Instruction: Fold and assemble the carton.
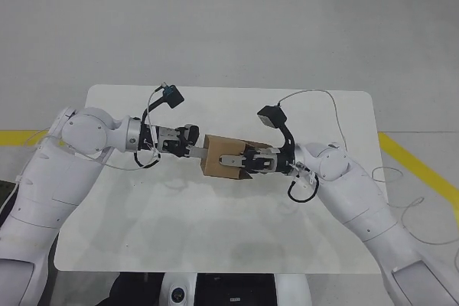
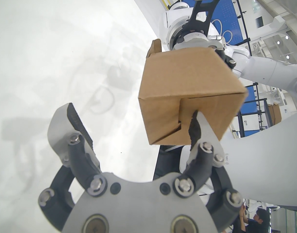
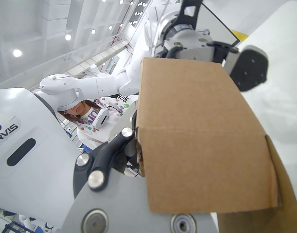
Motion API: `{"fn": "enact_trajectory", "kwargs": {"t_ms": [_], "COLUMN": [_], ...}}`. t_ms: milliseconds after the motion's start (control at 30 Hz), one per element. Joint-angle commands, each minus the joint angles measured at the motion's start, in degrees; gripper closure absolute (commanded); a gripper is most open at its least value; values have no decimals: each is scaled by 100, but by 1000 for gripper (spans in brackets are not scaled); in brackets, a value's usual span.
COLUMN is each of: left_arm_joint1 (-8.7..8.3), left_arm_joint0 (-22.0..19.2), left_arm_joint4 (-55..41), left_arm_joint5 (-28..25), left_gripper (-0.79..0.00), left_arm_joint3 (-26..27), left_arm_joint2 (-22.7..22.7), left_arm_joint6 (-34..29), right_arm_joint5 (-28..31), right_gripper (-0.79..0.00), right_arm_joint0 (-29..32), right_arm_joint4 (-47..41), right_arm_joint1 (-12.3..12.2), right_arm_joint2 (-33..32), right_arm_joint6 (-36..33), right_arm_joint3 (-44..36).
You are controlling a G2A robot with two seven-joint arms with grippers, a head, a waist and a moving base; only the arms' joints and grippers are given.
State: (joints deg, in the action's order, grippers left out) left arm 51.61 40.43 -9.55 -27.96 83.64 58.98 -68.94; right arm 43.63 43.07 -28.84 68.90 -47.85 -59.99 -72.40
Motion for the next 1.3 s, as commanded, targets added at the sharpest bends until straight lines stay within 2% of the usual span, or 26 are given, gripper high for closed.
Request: {"fn": "enact_trajectory", "kwargs": {"t_ms": [0,167,267,467,667,800,833,933,967,1000,1033,1267], "left_arm_joint1": [-20,-70,-102,-169,-190,-182,-178,-168,-163,-157,-154,-119], "left_arm_joint0": [2,46,95,469,916,1095,1130,1177,1184,1195,1200,1117], "left_arm_joint4": [121,550,1045,2929,4736,5736,5931,6526,6682,6831,6985,7906], "left_arm_joint5": [-33,-224,-574,-1621,-2262,-2578,-2668,-2924,-2997,-3004,-3004,-3004], "left_gripper": [-785,-785,-785,-785,-785,-785,-785,-785,-785,-785,-785,-785], "left_arm_joint3": [-49,-87,-49,154,303,316,298,283,267,274,280,170], "left_arm_joint2": [82,257,392,748,980,991,981,944,927,885,834,365], "left_arm_joint6": [70,274,608,2020,3474,4238,4417,4904,5063,5215,5350,6291], "right_arm_joint5": [-245,-670,-923,-1341,-1454,-1504,-1515,-1491,-1470,-1448,-1427,-1203], "right_gripper": [0,0,0,0,0,-132,-209,-363,-459,-690,-785,-785], "right_arm_joint0": [-21,-58,-102,-334,-619,-794,-833,-927,-951,-971,-993,-962], "right_arm_joint4": [111,340,292,200,340,430,446,445,437,431,441,520], "right_arm_joint1": [-15,-14,43,264,505,636,667,753,779,804,826,834], "right_arm_joint2": [-36,-26,104,515,823,943,968,1021,1034,1044,1053,933], "right_arm_joint6": [-41,-70,-103,-100,167,272,282,286,278,271,276,182], "right_arm_joint3": [127,419,673,1274,1797,2107,2186,2405,2463,2523,2578,2608]}}
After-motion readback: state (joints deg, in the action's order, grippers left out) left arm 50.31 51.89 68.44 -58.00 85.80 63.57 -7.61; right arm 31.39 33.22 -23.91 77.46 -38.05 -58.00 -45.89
